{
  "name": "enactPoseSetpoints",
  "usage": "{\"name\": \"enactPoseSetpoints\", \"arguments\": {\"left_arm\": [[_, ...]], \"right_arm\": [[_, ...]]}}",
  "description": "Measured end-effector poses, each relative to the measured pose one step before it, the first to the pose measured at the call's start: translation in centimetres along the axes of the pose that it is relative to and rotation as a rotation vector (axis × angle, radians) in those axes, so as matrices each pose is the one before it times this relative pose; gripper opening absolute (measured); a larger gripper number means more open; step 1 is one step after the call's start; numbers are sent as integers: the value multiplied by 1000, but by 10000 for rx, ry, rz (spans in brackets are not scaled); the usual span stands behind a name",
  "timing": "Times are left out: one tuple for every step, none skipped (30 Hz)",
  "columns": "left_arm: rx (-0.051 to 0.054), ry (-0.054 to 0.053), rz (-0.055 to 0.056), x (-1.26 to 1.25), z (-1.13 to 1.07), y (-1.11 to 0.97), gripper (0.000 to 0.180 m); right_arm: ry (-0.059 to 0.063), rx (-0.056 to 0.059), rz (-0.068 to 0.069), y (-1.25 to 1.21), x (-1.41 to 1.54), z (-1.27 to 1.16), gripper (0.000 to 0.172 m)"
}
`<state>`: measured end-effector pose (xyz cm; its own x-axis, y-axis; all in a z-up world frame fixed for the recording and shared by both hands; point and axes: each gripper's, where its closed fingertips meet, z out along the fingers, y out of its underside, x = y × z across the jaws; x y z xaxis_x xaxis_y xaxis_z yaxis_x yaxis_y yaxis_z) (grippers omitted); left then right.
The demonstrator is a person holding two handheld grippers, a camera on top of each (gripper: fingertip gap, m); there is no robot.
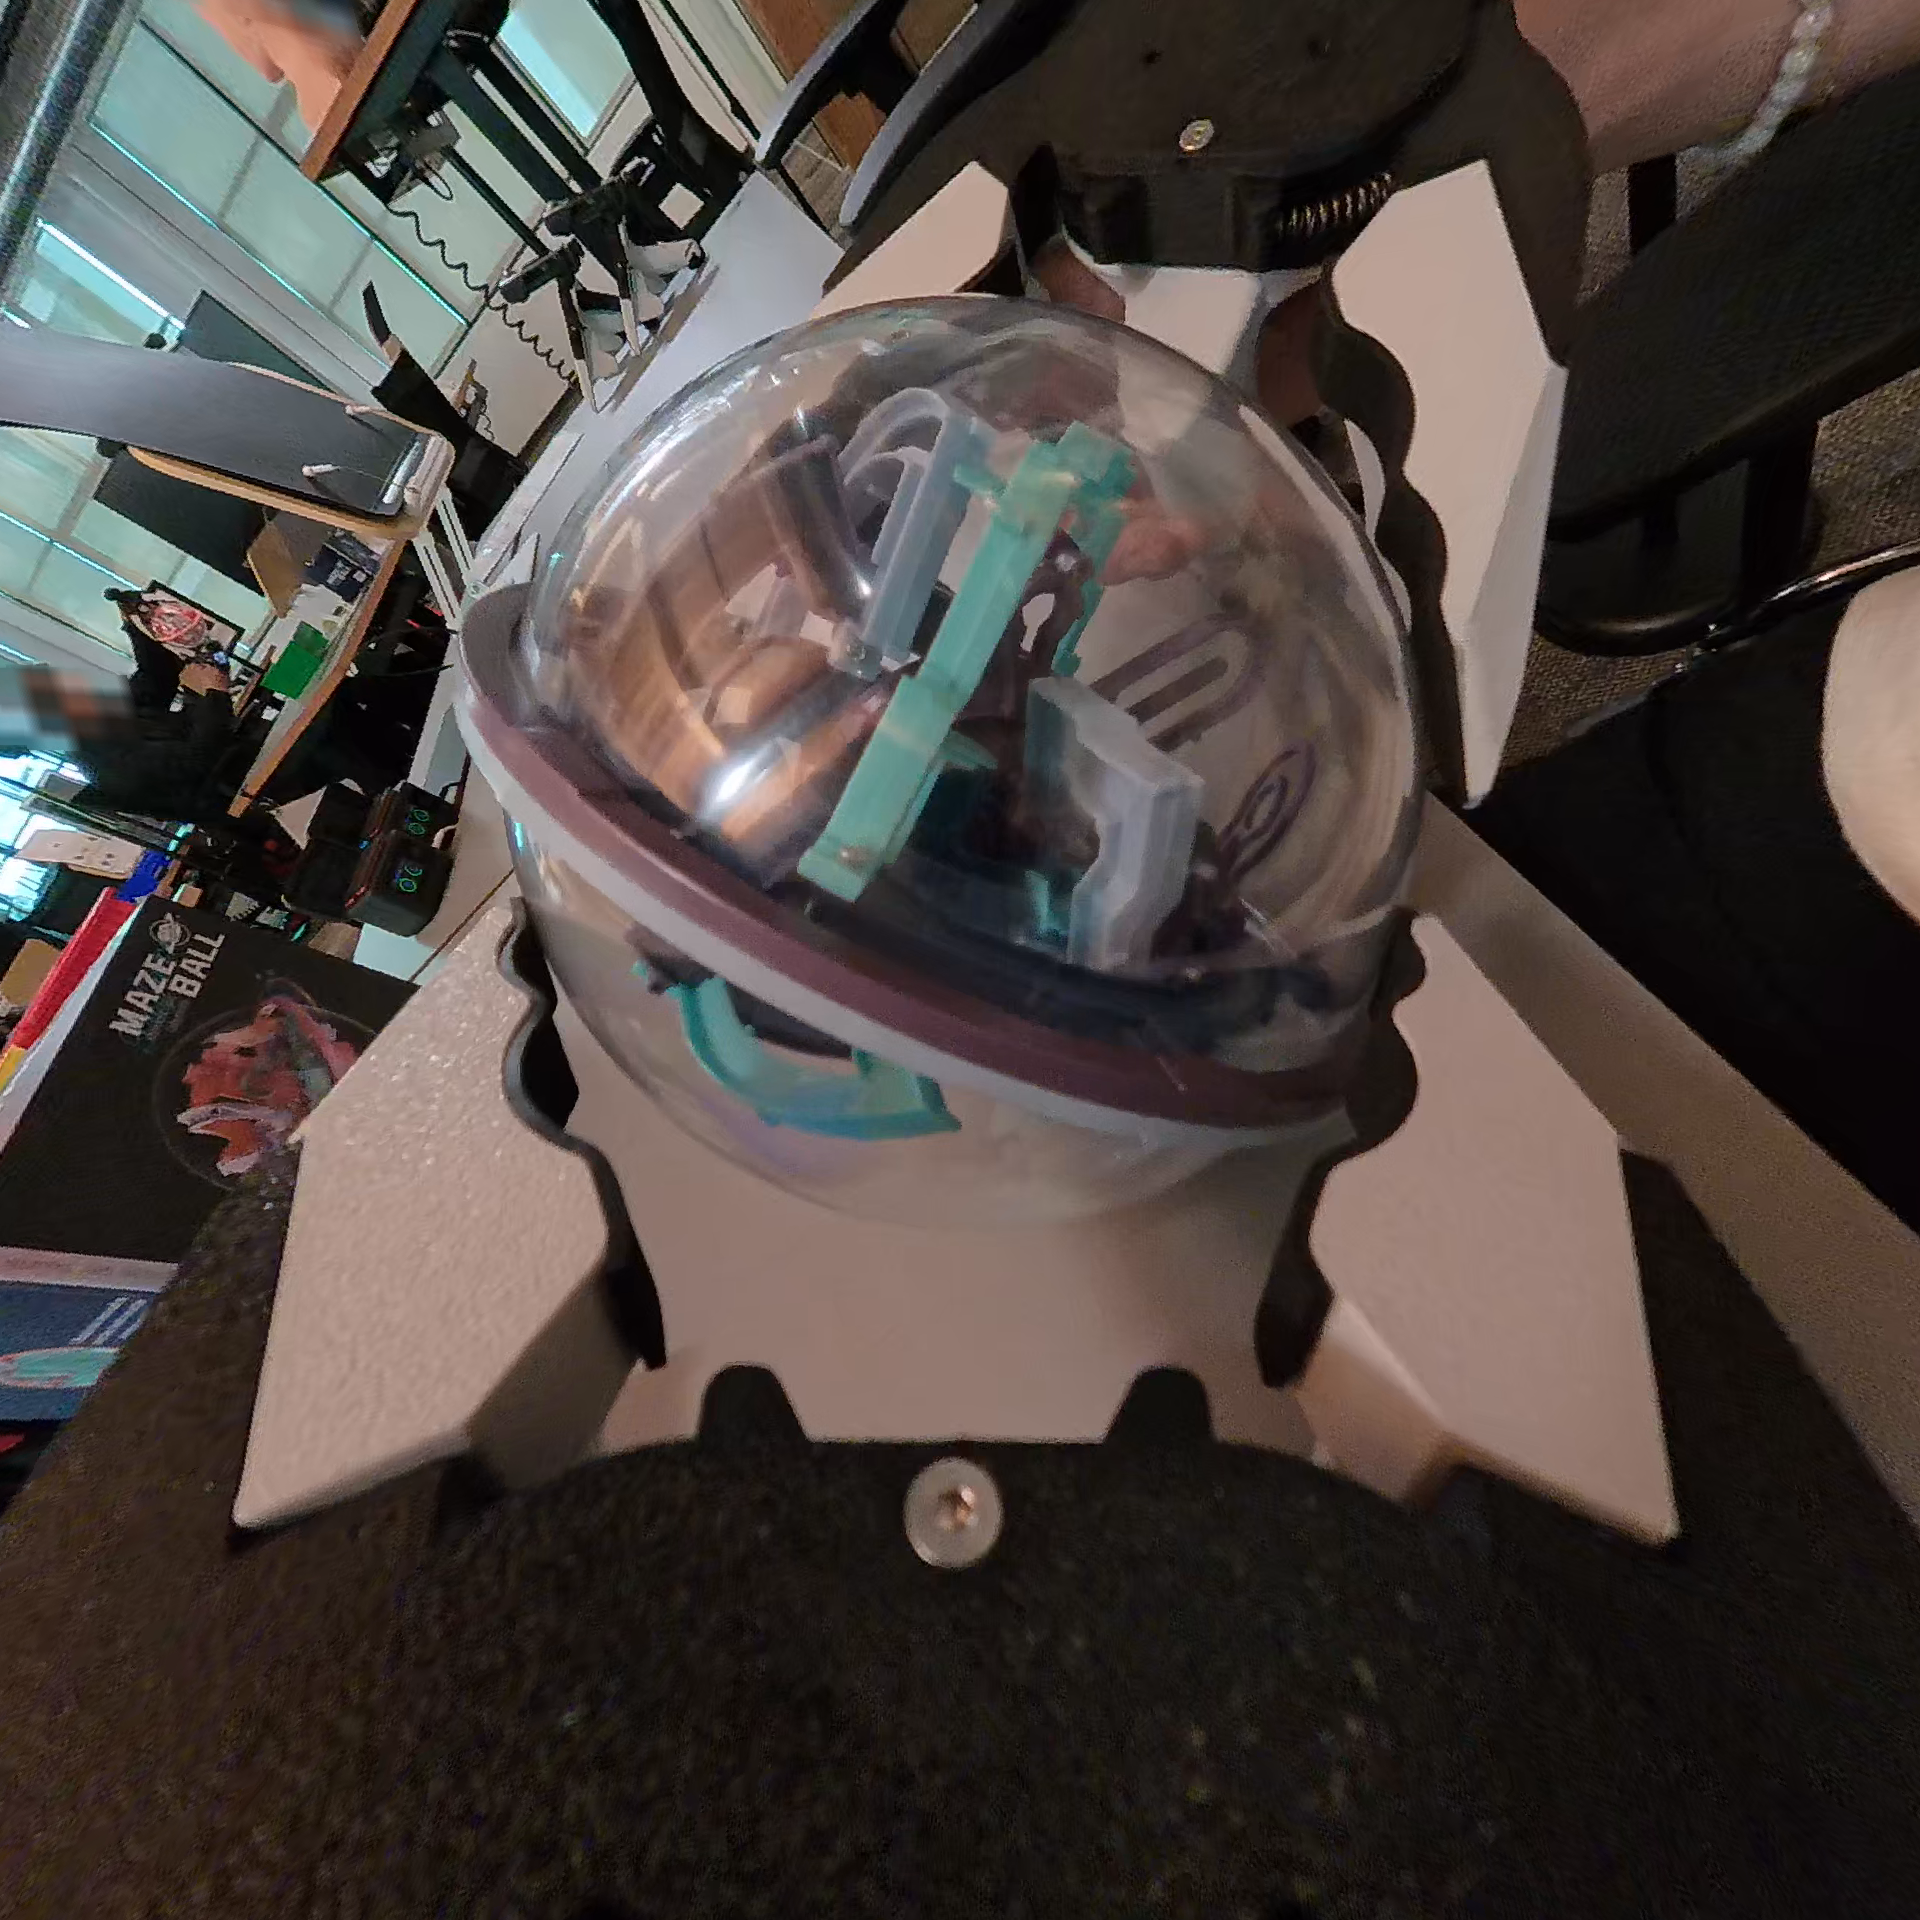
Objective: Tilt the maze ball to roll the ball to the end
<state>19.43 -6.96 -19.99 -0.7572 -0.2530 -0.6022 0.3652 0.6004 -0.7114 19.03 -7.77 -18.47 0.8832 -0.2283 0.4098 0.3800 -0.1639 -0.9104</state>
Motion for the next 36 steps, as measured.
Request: {"name": "enactPoseSetpoints", "arguments": {"left_arm": [[-15,-3,46,12,-21,27,148],[-11,-3,42,18,-22,35,148],[-8,-4,50,18,-15,8,148],[-12,-3,55,26,-15,3,148],[-12,5,44,24,-17,-7,148],[-6,0,55,40,-9,-16,148],[-5,-8,73,25,-6,-27,148],[-4,-8,60,20,-4,-33,148],[1,-9,62,29,10,-57,148],[-3,-7,56,17,5,-61,148],[-7,-6,55,19,19,-51,148],[1,-9,54,23,19,-67,148],[3,-13,50,18,12,-63,148],[6,-18,47,19,18,-62,148],[9,-20,47,31,9,-75,148],[7,-22,53,22,7,-72,148],[0,-25,63,36,10,-77,148],[-8,-28,74,40,0,-82,148],[-13,-27,81,33,8,-95,148],[-17,-19,78,37,22,-105,148],[-26,-1,64,28,30,-88,148],[-32,17,39,2,46,-79,148],[-28,30,11,-6,65,-62,148],[-18,33,-5,-21,69,-74,148],[0,28,-8,-9,67,-77,148],[15,18,3,-10,63,-95,148],[16,12,14,4,65,-116,148],[2,10,25,10,61,-101,148],[-11,12,23,4,69,-98,148],[-17,17,1,-7,63,-69,148],[-13,28,-20,-19,54,-37,148],[-3,37,-29,-35,36,-12,149],[2,40,-51,-41,50,18,149],[5,39,-73,-44,38,24,149],[1,34,-94,-53,38,43,149],[-5,27,-111,-59,30,44,149]], "right_arm": [[54,31,-59,-46,-36,6,157],[49,30,-51,-38,-30,10,157],[51,38,-52,-41,-35,-7,157],[52,46,-47,-43,-40,-11,157],[48,39,-32,-37,-40,-24,157],[53,17,-48,-27,-40,-27,157],[50,6,-55,-23,-37,-26,157],[37,-4,-37,1,-23,-41,157],[27,-7,-31,-3,-12,-48,157],[24,-5,-22,7,-19,-43,157],[23,0,-21,6,-9,-46,157],[17,2,-18,7,-11,-42,157],[7,-1,-15,22,-8,-48,158],[-1,1,-16,11,-12,-56,157],[0,17,-17,-1,-13,-45,158],[5,41,-21,-9,-18,-59,158],[11,53,-35,-15,-23,-66,158],[17,67,-43,-25,-34,-73,157],[18,76,-38,-23,-27,-82,157],[19,70,-19,-14,-11,-100,158],[19,59,5,4,-3,-81,158],[9,39,34,14,37,-76,158],[-9,22,58,45,51,-60,158],[-22,29,70,31,62,-55,158],[-24,56,74,36,56,-64,158],[-20,78,66,15,48,-76,158],[-13,78,57,22,38,-83,158],[-7,66,49,27,32,-88,158],[-8,44,53,33,45,-81,158],[-12,16,63,36,48,-58,158],[-12,0,59,28,52,-29,158],[-13,12,61,23,52,-9,157],[-17,27,71,22,59,18,158],[-28,34,82,15,69,22,157],[-43,48,95,6,66,38,157],[-54,57,113,8,76,44,157]]}}
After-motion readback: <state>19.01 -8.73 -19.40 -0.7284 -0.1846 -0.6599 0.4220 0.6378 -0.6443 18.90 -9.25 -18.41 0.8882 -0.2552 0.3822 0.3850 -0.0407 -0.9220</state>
